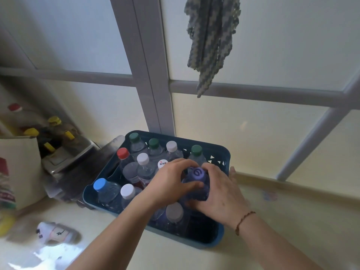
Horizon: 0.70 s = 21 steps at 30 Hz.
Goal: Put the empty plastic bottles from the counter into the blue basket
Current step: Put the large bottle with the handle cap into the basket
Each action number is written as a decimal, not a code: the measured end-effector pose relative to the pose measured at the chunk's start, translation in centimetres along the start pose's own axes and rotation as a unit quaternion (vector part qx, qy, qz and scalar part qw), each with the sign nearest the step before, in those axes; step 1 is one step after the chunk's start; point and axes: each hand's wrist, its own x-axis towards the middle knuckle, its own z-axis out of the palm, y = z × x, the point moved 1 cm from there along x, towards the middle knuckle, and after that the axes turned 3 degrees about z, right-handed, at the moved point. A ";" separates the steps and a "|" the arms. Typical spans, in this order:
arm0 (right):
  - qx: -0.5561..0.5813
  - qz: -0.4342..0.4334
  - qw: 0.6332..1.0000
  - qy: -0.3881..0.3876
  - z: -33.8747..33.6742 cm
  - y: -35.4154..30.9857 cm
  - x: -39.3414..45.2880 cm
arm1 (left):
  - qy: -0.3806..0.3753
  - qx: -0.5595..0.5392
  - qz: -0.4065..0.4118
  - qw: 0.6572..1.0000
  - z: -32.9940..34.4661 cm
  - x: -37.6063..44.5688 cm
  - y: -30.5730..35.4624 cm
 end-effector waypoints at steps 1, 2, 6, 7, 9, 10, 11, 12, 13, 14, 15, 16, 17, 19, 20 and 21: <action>-0.014 -0.013 1.000 -0.015 -0.3 0.4 -0.1 | -0.007 -0.005 0.011 1.000 -0.1 0.2 -0.2; -0.027 -0.022 0.999 -0.024 -0.5 0.7 -0.2 | -0.018 -0.007 0.023 1.000 -0.2 0.5 -0.3; -0.011 -0.004 1.000 -0.023 -0.1 1.2 -0.4 | -0.053 0.013 0.051 0.997 -0.6 1.2 -0.5; 0.003 0.003 1.000 -0.024 0.1 1.2 -0.4 | -0.059 0.013 0.049 0.997 -0.5 1.2 -0.6; 0.009 0.008 1.000 -0.023 0.3 1.1 -0.4 | -0.066 0.012 0.041 0.997 -0.4 1.1 -0.7; 0.007 0.010 1.000 -0.023 0.3 1.1 -0.4 | -0.067 0.011 0.042 0.997 -0.4 1.0 -0.7; 0.005 0.012 1.000 -0.025 0.3 1.1 -0.3 | -0.068 0.011 0.042 0.997 -0.3 0.9 -0.8; 0.003 0.013 1.000 -0.026 0.2 1.0 -0.3 | -0.068 0.010 0.043 0.997 -0.3 0.8 -0.8; -0.001 0.014 0.999 -0.029 0.2 1.0 -0.3 | -0.070 0.008 0.040 0.997 -0.3 0.8 -0.8; -0.007 0.011 0.999 -0.031 0.1 0.9 -0.4 | -0.074 0.003 0.035 0.997 -0.4 0.7 -0.8; -0.013 0.009 0.999 -0.033 0.1 0.8 -0.5 | -0.079 -0.003 0.028 0.996 -0.5 0.8 -0.8; -0.020 0.009 0.999 -0.033 0.1 0.7 -0.5 | -0.088 -0.005 0.023 0.996 -0.7 0.9 -0.7; -0.030 0.010 0.999 -0.033 0.1 0.5 -0.6 | -0.095 -0.004 0.020 0.995 -0.9 1.1 -0.7; -0.048 0.017 0.998 -0.024 0.0 0.0 -0.8 | -0.109 0.002 0.021 0.994 -1.2 1.4 -0.7; -0.052 0.024 0.998 -0.015 0.0 -0.2 -0.8 | -0.115 0.002 0.021 0.993 -1.2 1.5 -0.6; -0.050 0.032 0.998 -0.009 0.0 -0.4 -1.0 | -0.119 0.003 0.019 0.993 -1.2 1.6 -0.6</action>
